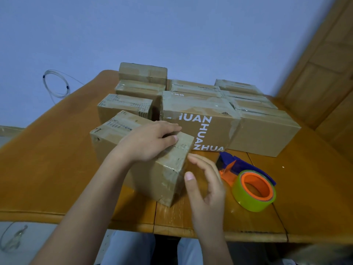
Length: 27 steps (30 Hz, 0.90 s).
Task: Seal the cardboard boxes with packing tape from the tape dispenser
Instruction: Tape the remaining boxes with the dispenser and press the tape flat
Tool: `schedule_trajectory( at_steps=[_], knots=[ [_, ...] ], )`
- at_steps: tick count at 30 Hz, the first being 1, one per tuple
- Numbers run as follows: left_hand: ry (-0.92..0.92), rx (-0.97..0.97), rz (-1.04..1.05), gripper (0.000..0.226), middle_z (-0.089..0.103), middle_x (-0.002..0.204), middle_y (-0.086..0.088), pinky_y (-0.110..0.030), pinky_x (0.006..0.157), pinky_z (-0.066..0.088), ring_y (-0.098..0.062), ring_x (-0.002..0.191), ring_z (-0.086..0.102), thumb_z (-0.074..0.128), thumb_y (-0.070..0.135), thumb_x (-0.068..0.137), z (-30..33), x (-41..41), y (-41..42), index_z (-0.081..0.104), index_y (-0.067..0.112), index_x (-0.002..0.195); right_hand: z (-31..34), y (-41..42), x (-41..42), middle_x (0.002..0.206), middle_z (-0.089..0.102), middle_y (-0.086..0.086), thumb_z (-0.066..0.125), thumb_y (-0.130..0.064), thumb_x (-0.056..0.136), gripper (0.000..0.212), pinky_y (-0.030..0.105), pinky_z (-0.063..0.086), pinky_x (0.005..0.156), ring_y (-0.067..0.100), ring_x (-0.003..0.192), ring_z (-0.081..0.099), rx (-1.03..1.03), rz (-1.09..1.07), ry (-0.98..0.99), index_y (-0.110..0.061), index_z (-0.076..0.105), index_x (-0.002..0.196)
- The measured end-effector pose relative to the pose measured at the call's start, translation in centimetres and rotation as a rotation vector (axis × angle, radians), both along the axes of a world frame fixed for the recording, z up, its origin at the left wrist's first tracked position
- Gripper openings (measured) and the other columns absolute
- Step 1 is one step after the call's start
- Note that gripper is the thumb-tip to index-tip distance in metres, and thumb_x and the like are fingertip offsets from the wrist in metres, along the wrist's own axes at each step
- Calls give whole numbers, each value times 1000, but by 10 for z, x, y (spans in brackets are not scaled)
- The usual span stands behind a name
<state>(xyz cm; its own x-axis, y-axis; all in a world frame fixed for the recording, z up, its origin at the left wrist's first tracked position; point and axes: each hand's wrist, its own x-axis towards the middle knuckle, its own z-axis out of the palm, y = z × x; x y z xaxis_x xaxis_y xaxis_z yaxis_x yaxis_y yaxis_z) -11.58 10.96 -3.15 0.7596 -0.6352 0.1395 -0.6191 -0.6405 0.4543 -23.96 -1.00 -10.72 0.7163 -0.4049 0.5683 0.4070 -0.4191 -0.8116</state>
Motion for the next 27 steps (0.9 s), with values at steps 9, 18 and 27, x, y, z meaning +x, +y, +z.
schedule_trajectory(
  at_steps=[9, 18, 27],
  knots=[
    [-28, 3, -17, 44, 39, 150, 13, -15, 99, 22, -4, 138, 28, 41, 33, 101, 0, 0, 1, 41, 26, 144, -8, 12, -2, 125, 57, -22, 62, -40, 81, 11, 51, 43, 97, 7, 121, 51, -165, -117, -16, -31, 58, 86],
    [-60, 23, -52, 45, 38, 151, 8, -14, 100, 18, -6, 140, 27, 39, 32, 102, 0, 0, 3, 40, 22, 146, -2, 0, 6, 115, 61, -22, 60, -35, 82, 3, 31, 43, 91, 8, 111, 55, -132, -72, -18, -34, 63, 83],
    [-91, 64, -96, 46, 39, 151, 7, -19, 107, 20, -7, 140, 28, 36, 36, 102, -3, 3, 2, 39, 22, 145, -8, -4, 17, 109, 57, -21, 63, -32, 76, 1, 8, 37, 87, -1, 109, 53, -28, 28, -12, -32, 63, 75]
  ],
)
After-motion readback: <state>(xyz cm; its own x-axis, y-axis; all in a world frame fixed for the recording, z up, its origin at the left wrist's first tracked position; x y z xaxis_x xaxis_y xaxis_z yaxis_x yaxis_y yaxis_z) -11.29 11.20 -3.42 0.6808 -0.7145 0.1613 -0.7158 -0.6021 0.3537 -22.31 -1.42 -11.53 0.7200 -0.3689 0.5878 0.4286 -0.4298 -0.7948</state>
